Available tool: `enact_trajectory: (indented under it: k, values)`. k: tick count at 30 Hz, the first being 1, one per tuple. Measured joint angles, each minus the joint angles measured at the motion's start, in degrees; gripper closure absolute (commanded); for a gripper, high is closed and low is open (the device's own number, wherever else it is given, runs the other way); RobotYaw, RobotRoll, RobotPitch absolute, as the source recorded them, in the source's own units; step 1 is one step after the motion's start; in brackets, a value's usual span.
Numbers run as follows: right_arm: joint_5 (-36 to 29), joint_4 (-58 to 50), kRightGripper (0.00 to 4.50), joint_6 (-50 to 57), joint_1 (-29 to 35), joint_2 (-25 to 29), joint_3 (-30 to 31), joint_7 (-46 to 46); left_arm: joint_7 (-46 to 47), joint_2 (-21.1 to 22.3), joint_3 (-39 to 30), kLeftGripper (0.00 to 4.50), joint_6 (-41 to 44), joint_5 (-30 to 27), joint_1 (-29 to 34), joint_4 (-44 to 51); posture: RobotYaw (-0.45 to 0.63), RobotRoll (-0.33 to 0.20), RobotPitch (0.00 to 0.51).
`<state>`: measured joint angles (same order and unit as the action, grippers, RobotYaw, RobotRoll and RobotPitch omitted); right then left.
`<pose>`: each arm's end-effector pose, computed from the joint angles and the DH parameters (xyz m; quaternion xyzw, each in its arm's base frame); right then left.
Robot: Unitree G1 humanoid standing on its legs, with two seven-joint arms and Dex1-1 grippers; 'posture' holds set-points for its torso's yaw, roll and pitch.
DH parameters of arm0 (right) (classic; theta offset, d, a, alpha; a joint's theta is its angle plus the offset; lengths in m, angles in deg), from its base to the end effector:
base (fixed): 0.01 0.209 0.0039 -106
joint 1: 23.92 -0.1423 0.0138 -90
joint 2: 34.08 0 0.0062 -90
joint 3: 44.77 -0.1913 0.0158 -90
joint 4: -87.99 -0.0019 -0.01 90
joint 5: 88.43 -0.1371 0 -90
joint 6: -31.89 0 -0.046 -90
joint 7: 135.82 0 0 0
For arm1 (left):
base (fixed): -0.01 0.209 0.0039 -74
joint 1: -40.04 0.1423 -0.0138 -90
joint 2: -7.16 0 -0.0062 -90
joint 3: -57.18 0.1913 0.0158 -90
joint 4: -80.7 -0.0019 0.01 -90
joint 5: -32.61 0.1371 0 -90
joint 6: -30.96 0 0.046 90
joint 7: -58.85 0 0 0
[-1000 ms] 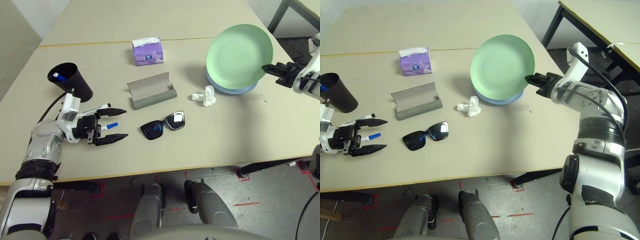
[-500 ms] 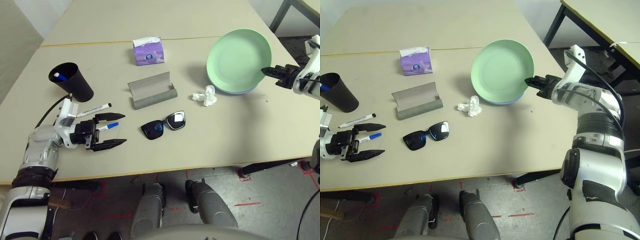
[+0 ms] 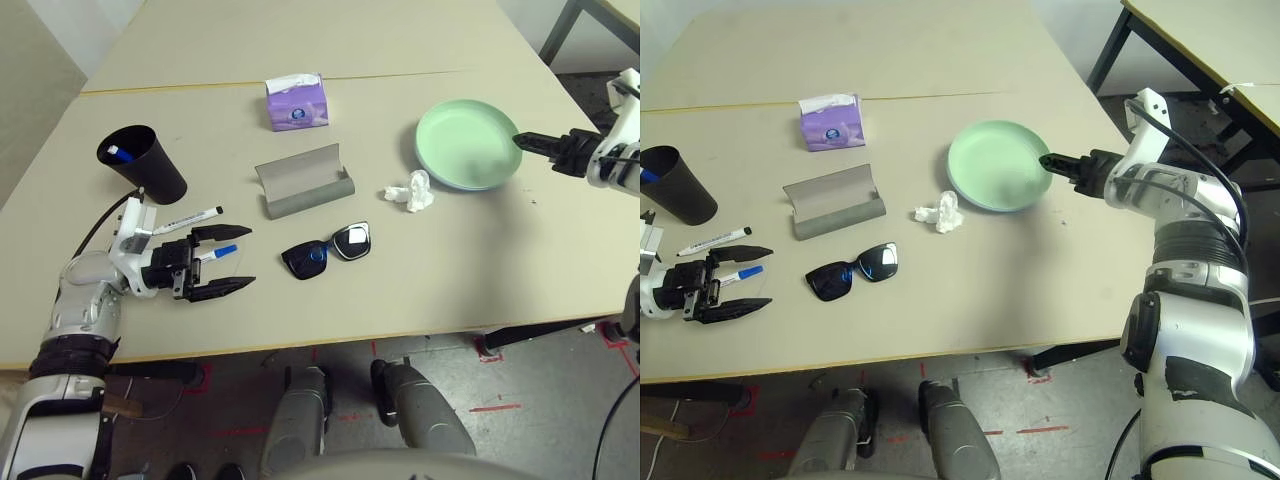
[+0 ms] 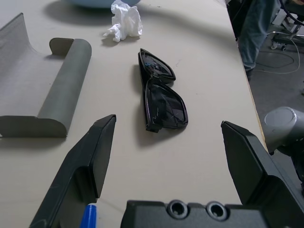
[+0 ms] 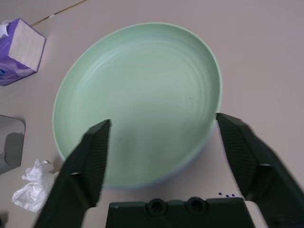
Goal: Organize and tidy the items on the table.
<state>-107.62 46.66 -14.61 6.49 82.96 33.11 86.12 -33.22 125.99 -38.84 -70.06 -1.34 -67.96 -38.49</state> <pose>0.3237 -0.3241 0.2249 0.1125 0.1531 0.1603 0.9686 0.2436 0.3439 0.1192 0.1083 -0.0067 -0.5946 0.7967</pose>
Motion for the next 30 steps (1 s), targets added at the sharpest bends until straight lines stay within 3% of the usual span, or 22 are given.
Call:
enact_trajectory:
  k: [3, 5, 8, 12, 16, 18, 22, 30]
  values:
    - [-0.41, -4.21, 0.06, 2.04, 1.48, 0.99, 0.0, 1.56, 0.0, -0.17, -0.3, 0.0, 0.01, 0.21, -0.07, 0.02, -0.07, 0.0, 0.228]
    - [-2.04, -13.65, 0.06, 4.86, 6.67, 3.03, -0.01, 4.39, -0.01, -0.22, -0.65, 0.0, 0.0, 0.44, -0.12, -0.1, -0.07, 0.0, 0.229]
    - [-6.34, -32.97, 0.06, 11.11, 19.4, 6.09, -1.06, 7.04, -0.04, -0.2, -1.27, 0.0, -0.02, 0.76, -0.45, -0.87, -0.08, 0.0, 0.231]
    - [-13.11, -55.9, 0.06, 20.32, 34.65, 7.9, -8.08, 6.54, -0.03, 0.12, -1.69, 0.0, -0.17, 0.86, -1.12, -1.72, -0.12, 0.0, 0.234]
    - [-19.24, -72.92, 0.06, 27.19, 43.5, 6.17, -16.7, 3.34, -0.03, 0.45, -1.41, 0.0, -0.51, 0.9, -1.81, -3.24, -0.14, 0.0, 0.232]
    - [-20.28, -77.63, 0.06, 27.64, 46.94, 2.09, -18.24, 0.41, -0.02, 0.49, -1.13, 0.0, -0.62, 0.9, -2.37, -3.94, -0.14, 0.0, 0.228]
    - [-16.51, -79.23, 0.06, 21.66, 51.3, -4.25, -13.57, -5.59, -0.03, 0.54, -0.39, 0.0, -0.84, 1.0, -3.52, -5.13, -0.13, 0.0, 0.222]
    - [-4.52, -68.21, 0.06, 0.41, 48.23, -12.45, -1.98, -12.77, -0.02, 1.66, -0.4, 0.0, -0.87, 0.93, -4.57, -5.71, -0.1, 0.0, 0.212]
